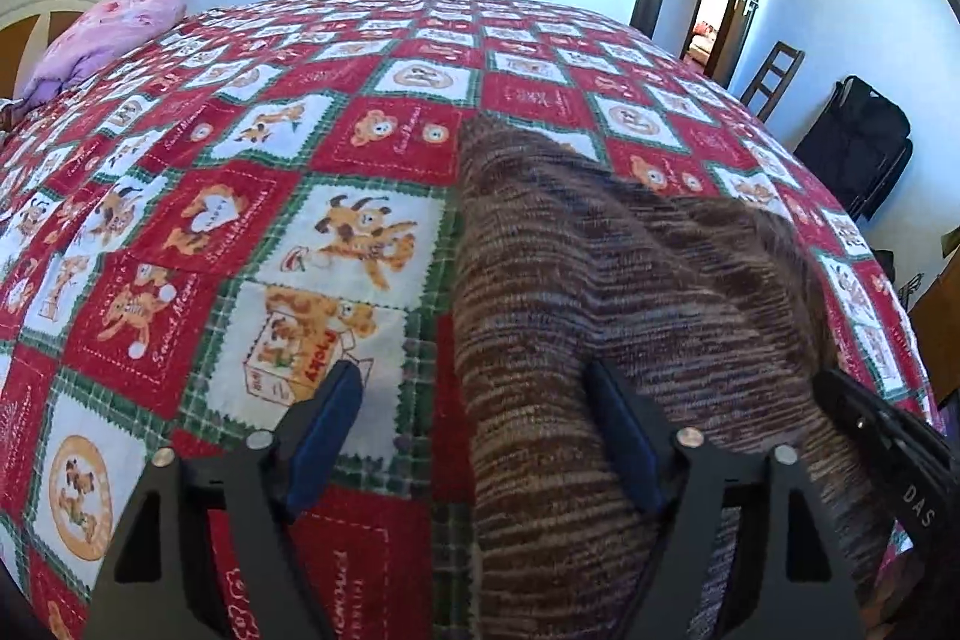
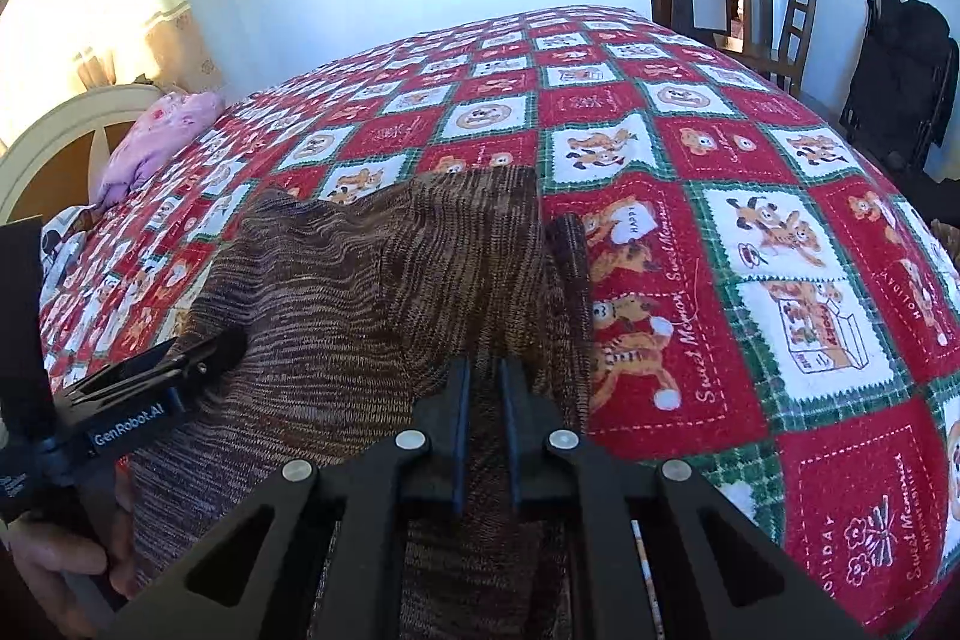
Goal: Fold small clothes
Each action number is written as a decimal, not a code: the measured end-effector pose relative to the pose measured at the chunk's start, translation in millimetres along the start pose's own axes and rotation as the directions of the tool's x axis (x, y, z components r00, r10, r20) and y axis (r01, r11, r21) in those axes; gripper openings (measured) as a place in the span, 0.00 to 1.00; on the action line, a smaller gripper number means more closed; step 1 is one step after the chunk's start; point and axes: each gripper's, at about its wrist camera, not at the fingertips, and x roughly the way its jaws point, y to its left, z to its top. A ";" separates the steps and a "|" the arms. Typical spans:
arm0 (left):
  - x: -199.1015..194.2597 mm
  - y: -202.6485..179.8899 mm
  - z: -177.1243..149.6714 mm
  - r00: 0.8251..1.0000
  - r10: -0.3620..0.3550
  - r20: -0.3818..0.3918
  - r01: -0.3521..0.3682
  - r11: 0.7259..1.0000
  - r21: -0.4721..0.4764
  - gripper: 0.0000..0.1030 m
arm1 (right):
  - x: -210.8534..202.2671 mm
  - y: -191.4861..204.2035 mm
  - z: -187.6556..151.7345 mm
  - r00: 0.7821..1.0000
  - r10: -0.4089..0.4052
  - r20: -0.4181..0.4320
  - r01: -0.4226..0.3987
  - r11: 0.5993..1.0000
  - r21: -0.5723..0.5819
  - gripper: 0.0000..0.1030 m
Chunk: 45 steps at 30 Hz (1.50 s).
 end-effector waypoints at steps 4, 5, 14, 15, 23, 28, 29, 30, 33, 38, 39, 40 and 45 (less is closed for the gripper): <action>0.1 -1.6 -0.6 1.000 0.013 0.002 -0.013 1.000 0.003 0.83 | -8.8 11.9 15.5 1.000 -0.030 0.000 0.030 0.999 -0.043 0.08; 0.0 -2.0 -0.6 1.000 0.015 0.002 -0.015 1.000 0.006 0.83 | -15.0 14.9 24.6 0.999 -0.036 0.034 0.037 0.998 -0.047 0.08; 0.0 -7.4 -0.3 0.999 0.040 0.010 -0.040 0.999 0.027 0.83 | 65.5 24.2 78.1 0.991 -0.093 -0.101 0.087 0.994 -0.065 0.09; 0.2 -8.1 -0.3 0.999 0.038 0.008 -0.039 0.999 0.029 0.83 | 69.6 20.5 78.1 0.992 -0.098 -0.081 0.094 0.994 -0.061 0.09; 0.4 -13.4 0.0 0.998 0.066 0.015 -0.067 0.996 0.054 0.84 | 68.6 1.5 81.8 0.988 -0.142 -0.054 0.143 0.989 0.028 0.09; 1.1 -12.5 0.6 0.997 0.076 0.016 -0.077 0.996 0.055 0.85 | 3.7 22.1 49.4 0.990 -0.137 0.041 0.139 0.990 -0.033 0.12; 1.0 -13.1 0.5 0.996 0.083 0.019 -0.084 0.995 0.060 0.85 | -4.8 26.1 41.1 0.990 -0.136 0.045 0.138 0.989 -0.051 0.12; 0.7 -14.2 0.2 0.996 0.090 0.022 -0.091 0.994 0.065 0.85 | -13.5 29.4 29.5 0.991 -0.131 0.040 0.133 0.989 -0.065 0.12; 0.1 -16.7 -0.2 0.994 0.104 0.028 -0.106 0.992 0.075 0.85 | -13.9 28.0 3.1 0.993 -0.114 -0.021 0.113 0.992 -0.058 0.12; -5.1 -17.6 -3.2 0.994 0.106 0.025 -0.108 0.991 0.085 0.85 | -14.9 28.4 -16.2 0.989 -0.141 0.035 0.144 0.987 -0.068 0.13; -10.1 -18.0 -6.5 0.994 0.104 0.028 -0.106 0.990 0.090 0.85 | -14.2 30.9 -17.0 0.987 -0.155 0.042 0.158 0.984 -0.080 0.13; -15.7 -18.0 -10.6 0.995 0.092 0.030 -0.095 0.991 0.091 0.85 | -14.6 34.0 -18.1 0.984 -0.168 0.052 0.172 0.981 -0.094 0.13; -48.2 -15.7 -34.5 0.999 0.032 0.042 -0.036 0.995 0.093 0.85 | -15.5 30.3 -19.9 0.985 -0.161 0.061 0.166 0.983 -0.082 0.15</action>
